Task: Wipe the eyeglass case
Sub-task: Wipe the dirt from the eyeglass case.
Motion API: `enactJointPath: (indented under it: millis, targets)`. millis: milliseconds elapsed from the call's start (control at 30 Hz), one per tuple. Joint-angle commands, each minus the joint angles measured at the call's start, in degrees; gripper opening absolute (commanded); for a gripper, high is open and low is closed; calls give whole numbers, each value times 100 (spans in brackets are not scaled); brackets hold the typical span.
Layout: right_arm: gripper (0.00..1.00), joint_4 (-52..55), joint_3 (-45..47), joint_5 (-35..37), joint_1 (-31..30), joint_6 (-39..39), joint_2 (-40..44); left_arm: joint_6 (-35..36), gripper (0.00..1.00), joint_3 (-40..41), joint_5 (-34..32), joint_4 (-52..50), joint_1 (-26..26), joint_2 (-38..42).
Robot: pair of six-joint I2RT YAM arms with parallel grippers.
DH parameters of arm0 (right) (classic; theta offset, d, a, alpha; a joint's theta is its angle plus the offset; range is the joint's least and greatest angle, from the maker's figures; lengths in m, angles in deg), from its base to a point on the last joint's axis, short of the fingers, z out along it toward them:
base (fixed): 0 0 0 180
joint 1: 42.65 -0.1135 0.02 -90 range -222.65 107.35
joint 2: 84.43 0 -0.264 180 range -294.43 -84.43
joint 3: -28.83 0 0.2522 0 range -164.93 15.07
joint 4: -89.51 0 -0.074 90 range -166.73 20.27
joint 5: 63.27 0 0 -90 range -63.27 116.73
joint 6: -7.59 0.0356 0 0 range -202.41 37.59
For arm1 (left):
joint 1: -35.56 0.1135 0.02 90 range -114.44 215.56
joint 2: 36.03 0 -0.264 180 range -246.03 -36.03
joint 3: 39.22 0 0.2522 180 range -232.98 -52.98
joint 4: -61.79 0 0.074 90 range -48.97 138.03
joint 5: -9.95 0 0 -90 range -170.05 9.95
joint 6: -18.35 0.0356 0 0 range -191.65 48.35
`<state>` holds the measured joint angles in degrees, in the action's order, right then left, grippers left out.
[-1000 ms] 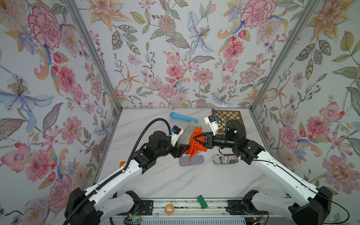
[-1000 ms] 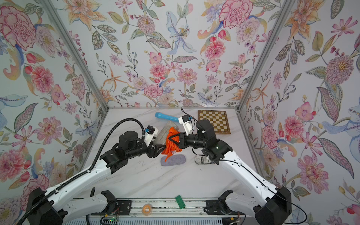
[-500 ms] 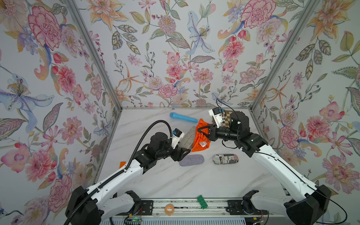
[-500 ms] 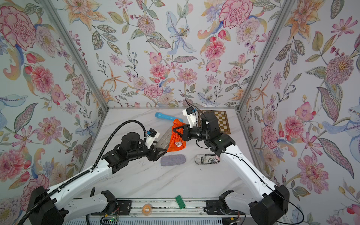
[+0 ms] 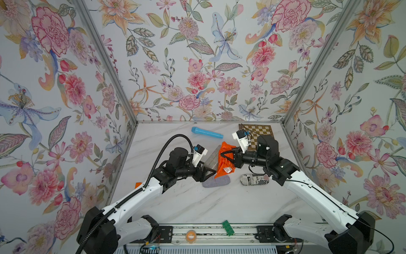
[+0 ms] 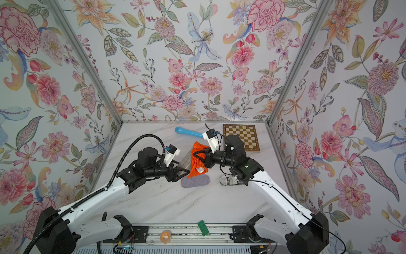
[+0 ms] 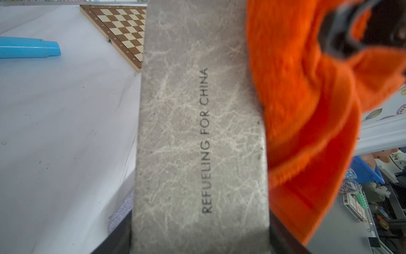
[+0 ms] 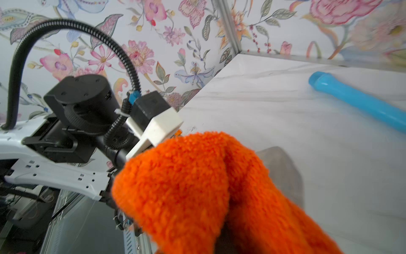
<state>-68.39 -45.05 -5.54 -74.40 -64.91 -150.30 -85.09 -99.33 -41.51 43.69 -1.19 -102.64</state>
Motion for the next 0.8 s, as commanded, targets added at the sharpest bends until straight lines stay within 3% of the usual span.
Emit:
enactJointPath:
  millis: [0,167,267,567,667,767]
  targets:
    - [0,267,-145,564,66,-254,-229,147,46,-160,996,685,-88,276]
    - [0,-646,247,343,-1110,91,-687,-258,47,-23,840,1256,-62,199]
    - [0,-482,250,410,-1215,-25,-806,-323,46,-14,944,1377,-44,107]
    - [0,664,9,939,646,-586,-178,-12,46,2,999,795,-8,284]
    - [0,629,-54,586,1177,-161,31,314,46,-193,750,114,-8,226]
    - [0,522,-197,-266,1678,358,118,830,46,-398,415,-566,-4,223]
